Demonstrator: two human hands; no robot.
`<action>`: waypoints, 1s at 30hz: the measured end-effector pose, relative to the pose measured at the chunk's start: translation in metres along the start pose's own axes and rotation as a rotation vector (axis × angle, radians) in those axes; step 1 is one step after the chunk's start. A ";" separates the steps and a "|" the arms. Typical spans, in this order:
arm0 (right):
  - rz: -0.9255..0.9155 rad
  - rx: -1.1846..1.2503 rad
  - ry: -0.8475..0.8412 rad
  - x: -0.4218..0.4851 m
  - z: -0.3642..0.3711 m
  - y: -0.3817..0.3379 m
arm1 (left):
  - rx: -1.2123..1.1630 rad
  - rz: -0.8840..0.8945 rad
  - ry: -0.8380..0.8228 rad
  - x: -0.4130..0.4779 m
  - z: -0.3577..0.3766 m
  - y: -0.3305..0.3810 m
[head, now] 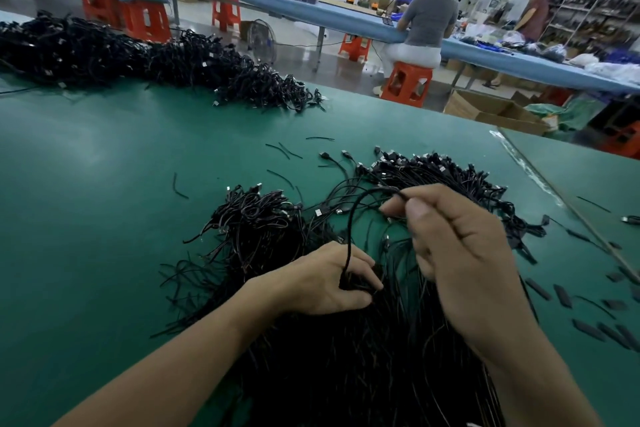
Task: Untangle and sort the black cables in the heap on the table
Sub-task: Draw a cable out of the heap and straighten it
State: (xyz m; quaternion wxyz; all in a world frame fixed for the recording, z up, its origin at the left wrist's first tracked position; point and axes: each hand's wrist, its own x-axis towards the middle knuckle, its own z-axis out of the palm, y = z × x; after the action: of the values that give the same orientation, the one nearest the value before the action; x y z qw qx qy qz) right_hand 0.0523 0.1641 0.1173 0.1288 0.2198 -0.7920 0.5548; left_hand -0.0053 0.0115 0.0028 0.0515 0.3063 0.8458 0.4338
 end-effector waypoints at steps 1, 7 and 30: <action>0.041 0.041 0.035 0.002 -0.006 0.007 | -0.007 -0.034 0.020 0.000 0.001 0.000; 0.269 0.122 0.288 0.008 -0.046 0.050 | -0.334 -0.130 0.673 0.008 -0.016 0.009; 0.168 -0.206 0.176 0.001 0.004 0.040 | 0.192 0.091 0.631 0.004 -0.041 0.045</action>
State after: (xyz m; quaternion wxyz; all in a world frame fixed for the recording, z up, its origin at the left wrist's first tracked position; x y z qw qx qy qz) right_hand 0.0317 0.1719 0.0834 0.1726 0.0891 -0.8460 0.4965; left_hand -0.0016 0.0045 0.0626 -0.2616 0.1978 0.8424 0.4275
